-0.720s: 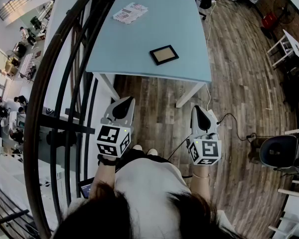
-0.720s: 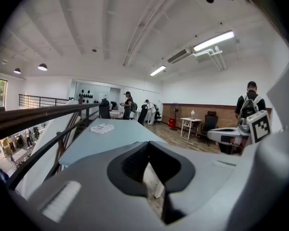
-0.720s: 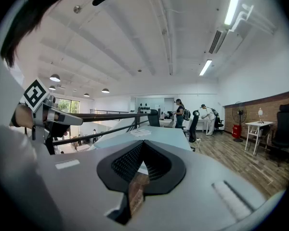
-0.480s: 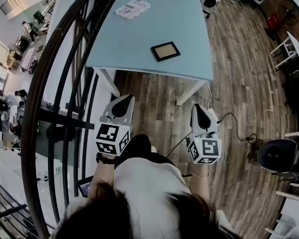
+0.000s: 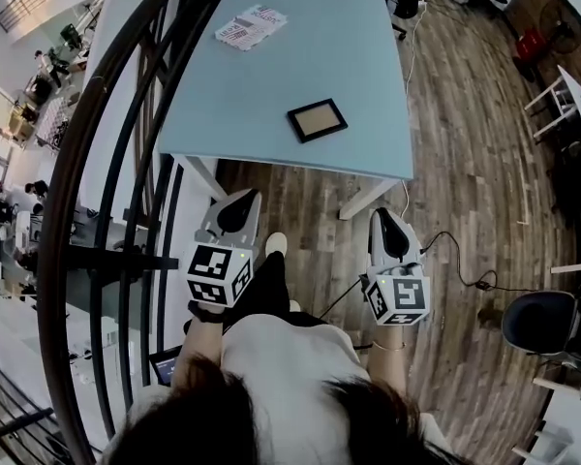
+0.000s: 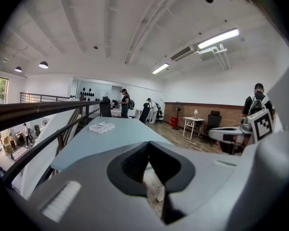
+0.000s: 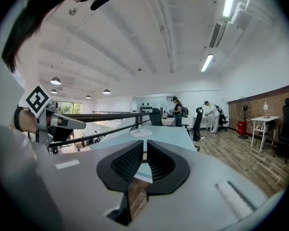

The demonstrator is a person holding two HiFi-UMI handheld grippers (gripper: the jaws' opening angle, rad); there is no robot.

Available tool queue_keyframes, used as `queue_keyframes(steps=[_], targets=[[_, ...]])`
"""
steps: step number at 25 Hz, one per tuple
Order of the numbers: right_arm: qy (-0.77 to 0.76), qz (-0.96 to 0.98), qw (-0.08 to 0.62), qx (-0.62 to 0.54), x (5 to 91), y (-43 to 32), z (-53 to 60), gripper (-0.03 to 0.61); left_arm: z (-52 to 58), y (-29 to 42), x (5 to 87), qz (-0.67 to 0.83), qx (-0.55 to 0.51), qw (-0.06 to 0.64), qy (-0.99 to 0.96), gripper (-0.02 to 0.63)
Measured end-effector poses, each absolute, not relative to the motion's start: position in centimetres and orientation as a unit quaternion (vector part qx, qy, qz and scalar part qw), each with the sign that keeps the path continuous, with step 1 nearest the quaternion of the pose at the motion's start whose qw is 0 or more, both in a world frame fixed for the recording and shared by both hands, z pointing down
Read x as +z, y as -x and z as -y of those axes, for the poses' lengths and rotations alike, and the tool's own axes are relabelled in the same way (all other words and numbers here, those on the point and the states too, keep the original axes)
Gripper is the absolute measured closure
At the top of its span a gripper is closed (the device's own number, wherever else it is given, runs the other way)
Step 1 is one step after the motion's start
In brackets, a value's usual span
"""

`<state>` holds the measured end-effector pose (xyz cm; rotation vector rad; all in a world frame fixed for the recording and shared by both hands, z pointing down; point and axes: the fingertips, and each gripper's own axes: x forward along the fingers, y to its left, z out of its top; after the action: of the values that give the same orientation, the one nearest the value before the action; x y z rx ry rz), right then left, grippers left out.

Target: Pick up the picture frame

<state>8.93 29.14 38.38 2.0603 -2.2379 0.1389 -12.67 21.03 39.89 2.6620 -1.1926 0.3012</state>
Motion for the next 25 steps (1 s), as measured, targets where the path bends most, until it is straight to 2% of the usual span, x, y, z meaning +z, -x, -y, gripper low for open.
queue_keyframes(steps=[11, 25], targets=[[-0.682, 0.726, 0.055, 0.061, 38.2, -11.4, -17.6, 0.571, -8.8, 10.0, 39.7, 0.392, 0.106, 0.115, -0.907, 0.555], [-0.696, 0.710, 0.057, 0.093, 39.2, -12.6, -9.0, 0.502, -0.9, 9.6, 41.5, 0.357, 0.125, 0.143, -0.914, 0.554]])
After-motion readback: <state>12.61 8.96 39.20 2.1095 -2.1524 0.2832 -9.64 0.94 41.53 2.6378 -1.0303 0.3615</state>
